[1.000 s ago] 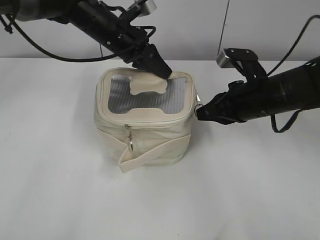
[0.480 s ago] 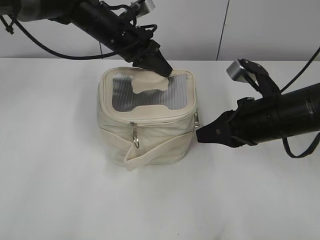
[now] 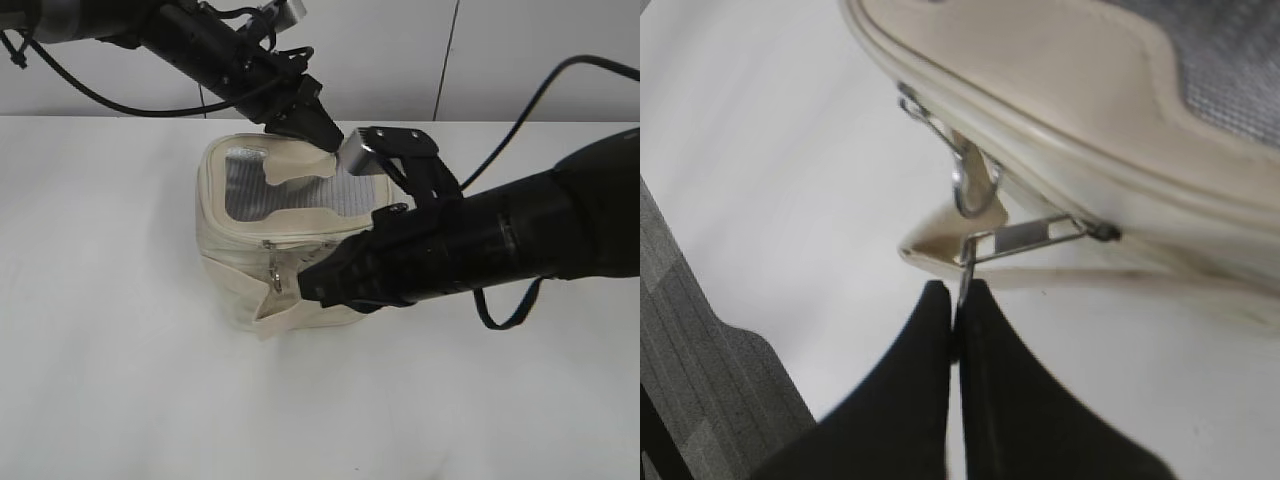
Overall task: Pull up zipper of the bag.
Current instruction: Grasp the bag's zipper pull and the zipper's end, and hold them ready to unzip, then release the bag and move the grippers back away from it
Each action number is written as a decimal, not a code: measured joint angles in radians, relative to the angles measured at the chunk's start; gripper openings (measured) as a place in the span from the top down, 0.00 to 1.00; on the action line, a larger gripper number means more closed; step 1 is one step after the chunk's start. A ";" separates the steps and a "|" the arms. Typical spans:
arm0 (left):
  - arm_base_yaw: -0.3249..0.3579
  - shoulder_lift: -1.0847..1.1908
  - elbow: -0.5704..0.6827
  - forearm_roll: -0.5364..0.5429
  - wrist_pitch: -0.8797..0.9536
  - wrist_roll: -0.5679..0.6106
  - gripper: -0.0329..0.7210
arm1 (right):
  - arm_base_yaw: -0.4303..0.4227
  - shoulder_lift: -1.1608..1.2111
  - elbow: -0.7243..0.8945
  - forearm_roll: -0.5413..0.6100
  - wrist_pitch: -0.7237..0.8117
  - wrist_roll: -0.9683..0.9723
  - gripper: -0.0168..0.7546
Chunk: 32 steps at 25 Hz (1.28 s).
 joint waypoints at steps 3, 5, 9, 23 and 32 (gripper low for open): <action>0.001 -0.001 0.000 0.002 -0.002 0.000 0.89 | 0.069 0.030 -0.072 0.003 -0.039 0.017 0.97; 0.002 -0.001 0.000 0.002 -0.003 0.000 0.89 | 0.100 0.075 -0.119 0.003 -0.044 0.034 0.97; 0.002 -0.001 0.000 0.006 -0.003 0.001 0.89 | 0.129 0.150 -0.187 -0.002 -0.043 0.055 0.97; 0.016 -0.015 0.000 -0.003 -0.005 -0.011 0.52 | 0.003 0.067 -0.199 -0.651 0.191 0.614 0.53; 0.016 -0.245 0.036 0.191 -0.059 -0.175 0.57 | -0.191 -0.101 -0.119 -0.816 0.311 0.758 0.50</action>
